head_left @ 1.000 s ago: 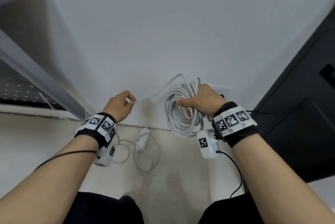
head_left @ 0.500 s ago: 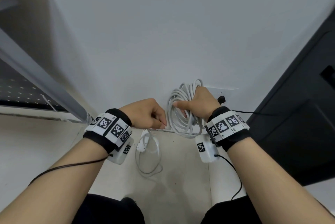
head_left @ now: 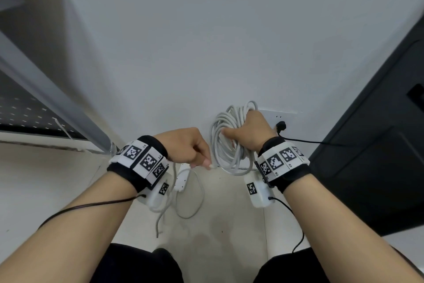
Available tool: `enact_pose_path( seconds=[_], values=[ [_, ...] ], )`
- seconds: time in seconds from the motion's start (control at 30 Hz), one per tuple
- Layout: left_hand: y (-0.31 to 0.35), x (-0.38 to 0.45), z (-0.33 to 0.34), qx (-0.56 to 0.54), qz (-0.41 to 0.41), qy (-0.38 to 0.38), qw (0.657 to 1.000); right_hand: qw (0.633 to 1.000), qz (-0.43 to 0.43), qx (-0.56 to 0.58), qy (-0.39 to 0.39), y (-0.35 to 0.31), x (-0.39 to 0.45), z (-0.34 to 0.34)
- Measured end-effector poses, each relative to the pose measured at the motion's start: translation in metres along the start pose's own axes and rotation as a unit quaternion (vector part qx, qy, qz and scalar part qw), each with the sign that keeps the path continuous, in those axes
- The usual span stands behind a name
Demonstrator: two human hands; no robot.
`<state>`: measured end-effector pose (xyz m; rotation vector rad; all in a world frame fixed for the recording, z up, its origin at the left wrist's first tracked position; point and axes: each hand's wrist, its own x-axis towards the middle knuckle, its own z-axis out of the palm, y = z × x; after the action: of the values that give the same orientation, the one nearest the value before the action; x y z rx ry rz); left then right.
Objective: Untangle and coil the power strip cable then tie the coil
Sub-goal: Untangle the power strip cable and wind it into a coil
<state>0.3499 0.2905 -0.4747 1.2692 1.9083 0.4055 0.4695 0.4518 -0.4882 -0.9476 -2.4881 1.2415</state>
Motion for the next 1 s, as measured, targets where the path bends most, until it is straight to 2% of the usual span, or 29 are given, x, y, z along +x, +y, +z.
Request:
enact_pose_path(
  seconds=[0.17,0.43,0.63,0.77,0.83,1.0],
  values=[
    [-0.006,0.005,0.003,-0.081,0.065,0.093,0.990,0.997,-0.035,-0.008,-0.070,-0.003,-0.004,0.016],
    [-0.008,0.003,0.007,-0.232,0.098,0.162,0.954,0.976,-0.044,0.128,-0.168,0.000,-0.002,0.005],
    [-0.007,0.002,0.009,-0.317,0.110,0.162,0.928,0.952,-0.083,0.162,-0.248,0.008,0.002,0.001],
    [-0.003,0.003,0.011,-0.387,0.119,0.144,0.903,0.944,-0.096,0.198,-0.244,0.010,0.002,-0.002],
    [0.000,0.003,0.012,-0.379,0.120,0.148,0.905,0.947,-0.102,0.192,-0.236,0.010,0.003,-0.003],
    [-0.004,0.003,0.004,-0.255,0.101,0.200,0.940,0.956,-0.117,0.160,-0.218,0.008,0.001,-0.004]
  ],
)
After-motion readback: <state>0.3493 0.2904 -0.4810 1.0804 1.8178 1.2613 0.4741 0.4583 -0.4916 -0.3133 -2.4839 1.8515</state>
